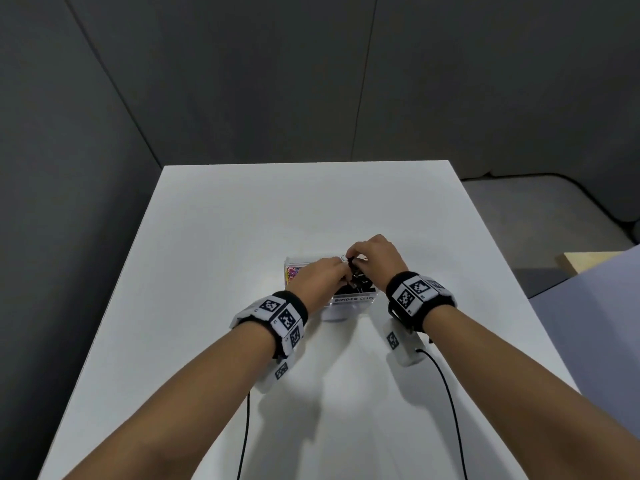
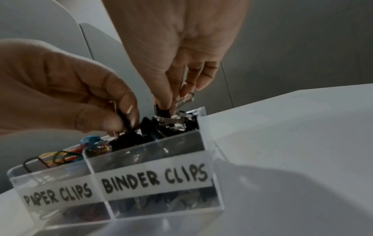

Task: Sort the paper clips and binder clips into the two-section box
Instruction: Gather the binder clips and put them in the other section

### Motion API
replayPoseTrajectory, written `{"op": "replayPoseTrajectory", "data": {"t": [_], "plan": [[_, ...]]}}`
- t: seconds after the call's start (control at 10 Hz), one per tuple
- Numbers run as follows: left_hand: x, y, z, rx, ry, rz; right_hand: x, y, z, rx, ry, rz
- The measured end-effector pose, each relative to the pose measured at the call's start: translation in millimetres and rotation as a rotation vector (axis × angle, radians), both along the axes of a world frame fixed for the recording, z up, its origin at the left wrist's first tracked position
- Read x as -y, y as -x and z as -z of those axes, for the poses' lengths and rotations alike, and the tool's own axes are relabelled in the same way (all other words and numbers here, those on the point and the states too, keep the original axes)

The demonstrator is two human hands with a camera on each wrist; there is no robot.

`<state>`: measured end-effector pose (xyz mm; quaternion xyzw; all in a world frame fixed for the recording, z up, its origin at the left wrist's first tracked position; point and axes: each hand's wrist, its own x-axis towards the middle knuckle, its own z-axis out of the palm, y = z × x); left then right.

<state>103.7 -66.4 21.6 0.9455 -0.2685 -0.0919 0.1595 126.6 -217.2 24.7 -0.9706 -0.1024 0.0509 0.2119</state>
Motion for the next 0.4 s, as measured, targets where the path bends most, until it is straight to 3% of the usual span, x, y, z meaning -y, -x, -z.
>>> {"op": "replayPoseTrajectory", "data": {"t": [0.1, 0.2, 0.3, 0.4], "plan": [[0, 0, 4, 0.126, 0.018, 0.005, 4, -1, 4, 0.017, 0.069, 0.005], [2, 1, 8, 0.13, 0.019, -0.025, 6, 0, 7, 0.006, 0.091, -0.006], [2, 3, 4, 0.118, 0.03, -0.027, 4, 3, 0, -0.006, 0.022, 0.017], [-8, 8, 3, 0.159, 0.08, -0.034, 15, 14, -3, 0.097, -0.095, 0.101]]}}
